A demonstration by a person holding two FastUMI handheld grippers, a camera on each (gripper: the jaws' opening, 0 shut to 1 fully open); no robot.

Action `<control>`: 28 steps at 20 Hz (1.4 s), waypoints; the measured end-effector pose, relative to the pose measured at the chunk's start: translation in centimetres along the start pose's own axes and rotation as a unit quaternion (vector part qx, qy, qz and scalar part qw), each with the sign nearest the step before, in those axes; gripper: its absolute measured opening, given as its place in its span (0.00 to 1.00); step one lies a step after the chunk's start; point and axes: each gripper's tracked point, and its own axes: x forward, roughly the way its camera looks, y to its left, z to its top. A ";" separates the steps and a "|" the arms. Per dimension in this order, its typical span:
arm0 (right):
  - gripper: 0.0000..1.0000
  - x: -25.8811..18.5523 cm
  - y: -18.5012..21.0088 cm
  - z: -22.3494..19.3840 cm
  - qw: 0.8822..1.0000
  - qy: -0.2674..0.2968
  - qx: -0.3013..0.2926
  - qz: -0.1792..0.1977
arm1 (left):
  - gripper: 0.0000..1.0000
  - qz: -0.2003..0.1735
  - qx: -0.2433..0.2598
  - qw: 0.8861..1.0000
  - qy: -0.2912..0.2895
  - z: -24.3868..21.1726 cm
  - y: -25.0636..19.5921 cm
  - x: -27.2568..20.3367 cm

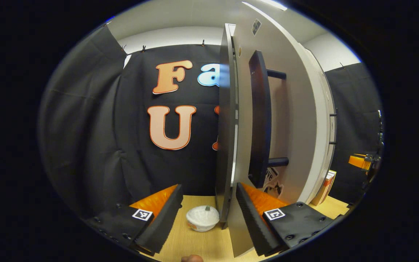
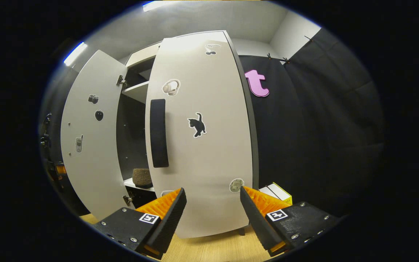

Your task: Grab one shoe with the right hand and put it into the shoe cabinet, grab the other shoe with the left hand and put it into the shoe cabinet; then close the right door with the right hand and the left door with the left hand.

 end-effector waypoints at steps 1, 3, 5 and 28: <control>0.92 0.2 0.1 0.1 1.000 0.000 0.000 0.001 | 0.95 0.002 0.002 1.000 0.000 0.0 0.1 -0.1; 0.92 0.5 0.3 0.2 1.000 0.002 0.000 0.007 | 0.95 -0.004 -0.009 1.000 0.004 -0.3 -0.2 0.1; 0.92 0.6 0.2 0.5 1.000 0.000 -0.005 0.008 | 0.94 -0.018 -0.023 1.000 0.006 -0.5 -1.1 0.4; 0.92 2.2 -2.5 2.2 1.000 -0.025 -0.007 -0.007 | 0.94 -0.051 -0.002 0.998 -0.037 1.2 -9.2 5.7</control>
